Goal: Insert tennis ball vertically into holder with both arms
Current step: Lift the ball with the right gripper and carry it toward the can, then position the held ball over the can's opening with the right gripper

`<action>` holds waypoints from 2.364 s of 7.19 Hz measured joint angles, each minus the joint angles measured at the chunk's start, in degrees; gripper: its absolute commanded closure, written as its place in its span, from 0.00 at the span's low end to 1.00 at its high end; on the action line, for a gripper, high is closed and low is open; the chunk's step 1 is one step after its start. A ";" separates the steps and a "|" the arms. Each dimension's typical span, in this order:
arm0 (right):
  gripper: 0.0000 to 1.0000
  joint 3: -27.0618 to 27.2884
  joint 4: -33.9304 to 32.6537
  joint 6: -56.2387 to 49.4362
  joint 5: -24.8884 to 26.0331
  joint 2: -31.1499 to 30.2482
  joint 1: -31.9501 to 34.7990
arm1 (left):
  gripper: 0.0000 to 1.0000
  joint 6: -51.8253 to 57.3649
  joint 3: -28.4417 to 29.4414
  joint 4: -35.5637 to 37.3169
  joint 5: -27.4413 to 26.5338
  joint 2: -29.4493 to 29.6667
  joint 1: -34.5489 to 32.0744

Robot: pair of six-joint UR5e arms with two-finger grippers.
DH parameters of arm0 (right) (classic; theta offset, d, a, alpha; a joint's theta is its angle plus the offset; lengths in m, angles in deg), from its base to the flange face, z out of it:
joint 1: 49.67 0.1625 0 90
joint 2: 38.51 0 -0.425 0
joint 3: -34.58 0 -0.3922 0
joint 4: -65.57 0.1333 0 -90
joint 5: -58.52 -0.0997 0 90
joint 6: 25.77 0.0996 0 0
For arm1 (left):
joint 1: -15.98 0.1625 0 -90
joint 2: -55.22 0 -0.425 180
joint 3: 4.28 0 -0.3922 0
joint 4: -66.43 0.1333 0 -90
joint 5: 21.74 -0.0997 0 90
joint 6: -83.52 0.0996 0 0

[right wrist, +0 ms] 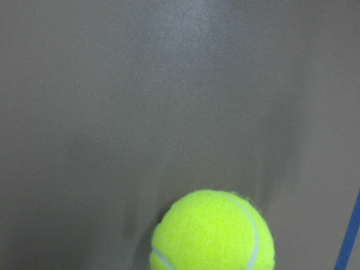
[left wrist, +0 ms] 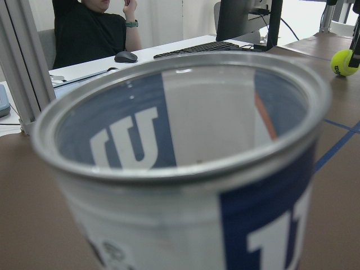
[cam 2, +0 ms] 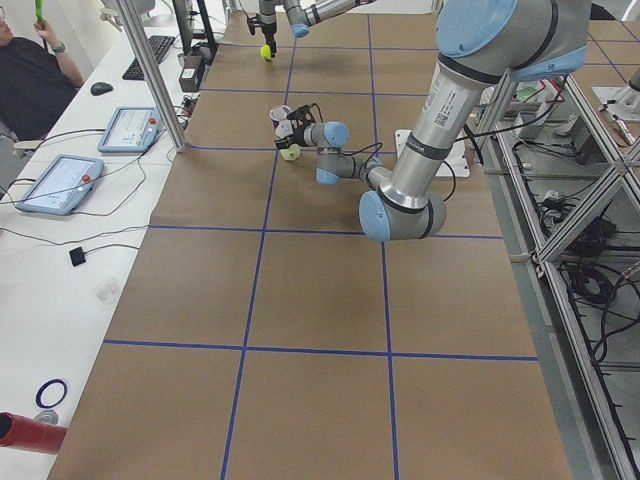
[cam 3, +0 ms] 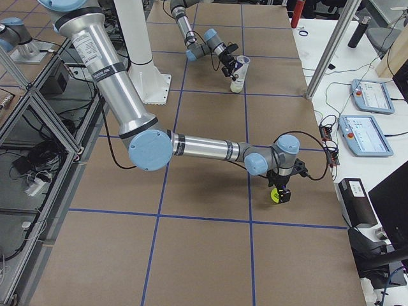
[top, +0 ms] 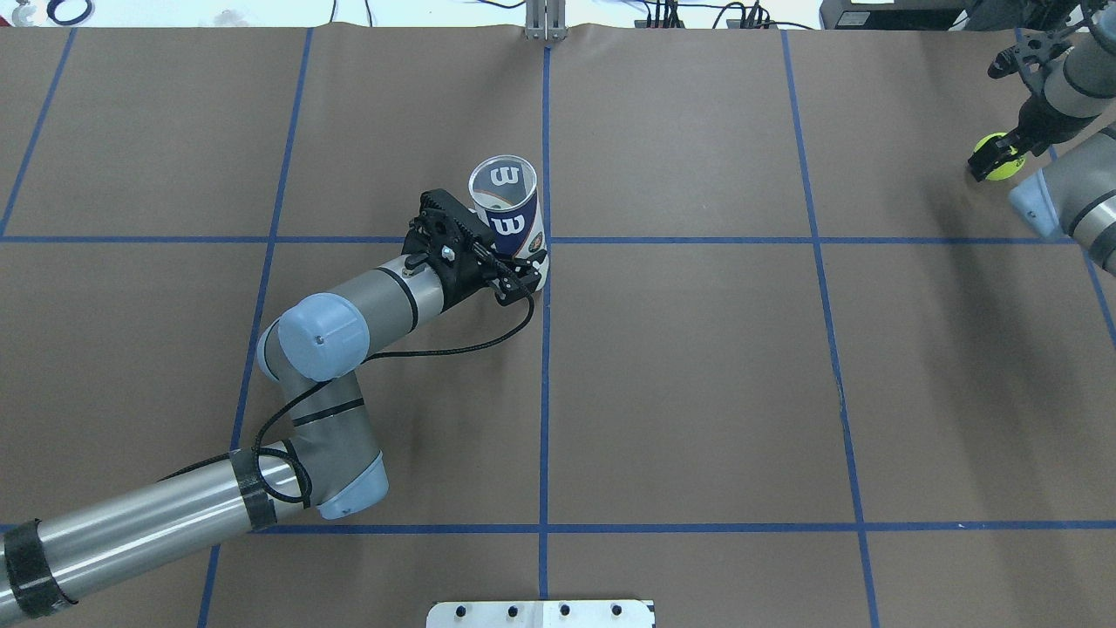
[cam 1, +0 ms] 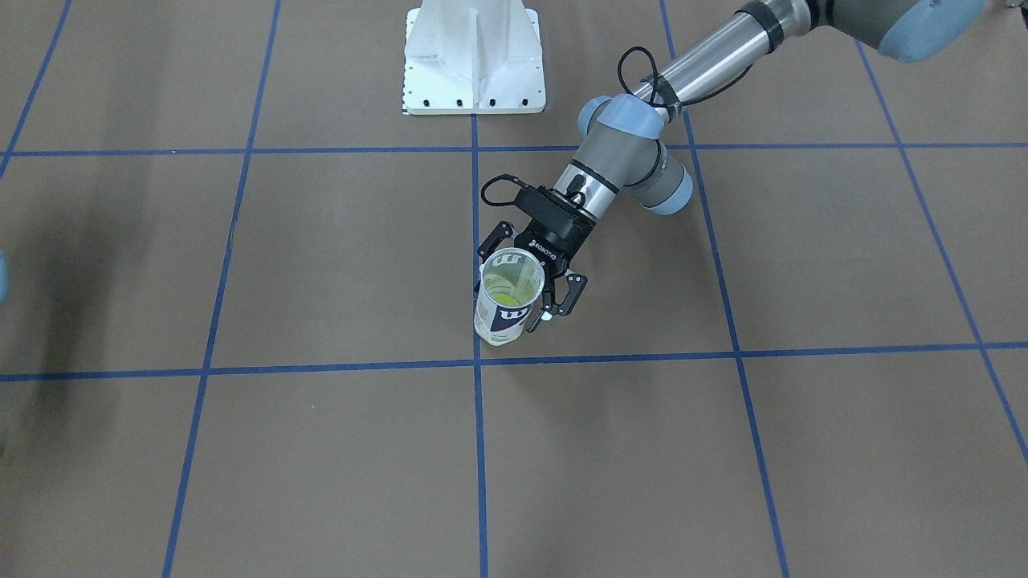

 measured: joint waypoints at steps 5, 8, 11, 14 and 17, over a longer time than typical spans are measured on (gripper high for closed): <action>1.00 -1.75 -0.31 -0.21 1.05 2.98 0.40 | 0.01 0.08 0.00 0.00 0.00 0.00 0.00; 1.00 4.04 -8.12 7.41 -8.61 9.93 2.53 | 0.01 0.07 0.00 0.00 0.00 0.00 0.00; 1.00 12.47 -10.92 34.23 -15.58 18.94 -3.58 | 0.01 -0.06 -0.08 0.00 0.00 0.06 0.05; 1.00 22.17 -11.09 52.58 -16.24 22.81 -9.26 | 0.01 -0.14 -0.13 -0.07 0.08 0.09 0.40; 1.00 30.41 -11.16 63.14 -15.99 23.38 -14.59 | 0.01 -0.36 -0.02 -0.17 0.09 0.15 0.98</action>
